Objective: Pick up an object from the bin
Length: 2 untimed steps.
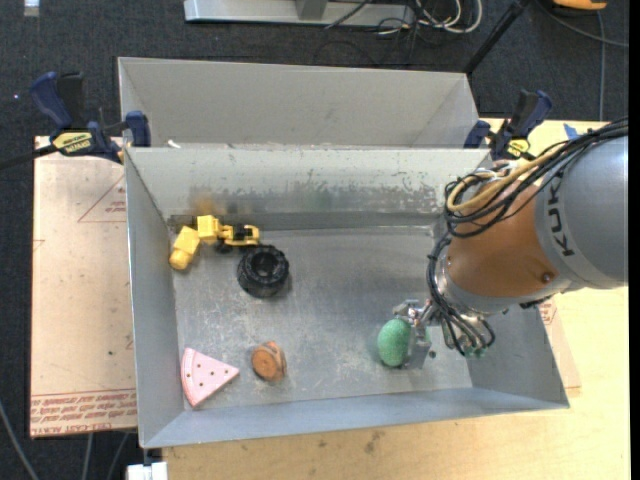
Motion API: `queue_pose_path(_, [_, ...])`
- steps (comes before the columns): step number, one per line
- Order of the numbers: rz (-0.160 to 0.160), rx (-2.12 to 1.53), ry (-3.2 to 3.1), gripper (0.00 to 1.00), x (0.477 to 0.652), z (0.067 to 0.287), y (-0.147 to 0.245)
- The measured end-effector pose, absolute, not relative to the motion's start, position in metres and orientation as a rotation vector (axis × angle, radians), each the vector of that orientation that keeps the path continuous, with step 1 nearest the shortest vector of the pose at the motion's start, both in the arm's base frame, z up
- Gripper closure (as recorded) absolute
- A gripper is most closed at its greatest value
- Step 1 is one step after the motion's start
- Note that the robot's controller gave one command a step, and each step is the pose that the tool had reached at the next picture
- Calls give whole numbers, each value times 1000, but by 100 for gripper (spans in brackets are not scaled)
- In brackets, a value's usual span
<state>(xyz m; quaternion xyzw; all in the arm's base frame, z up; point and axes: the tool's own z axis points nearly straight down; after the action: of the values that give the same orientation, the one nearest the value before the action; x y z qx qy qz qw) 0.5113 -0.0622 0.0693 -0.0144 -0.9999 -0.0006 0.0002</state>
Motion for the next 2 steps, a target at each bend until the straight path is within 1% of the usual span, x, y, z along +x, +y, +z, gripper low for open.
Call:
queue_pose_path(1, [-2, -45, -3141, 100, 511, 69, -62])
queue_pose_path(2, [-1, -12, -3144, 100, 536, 189, -89])
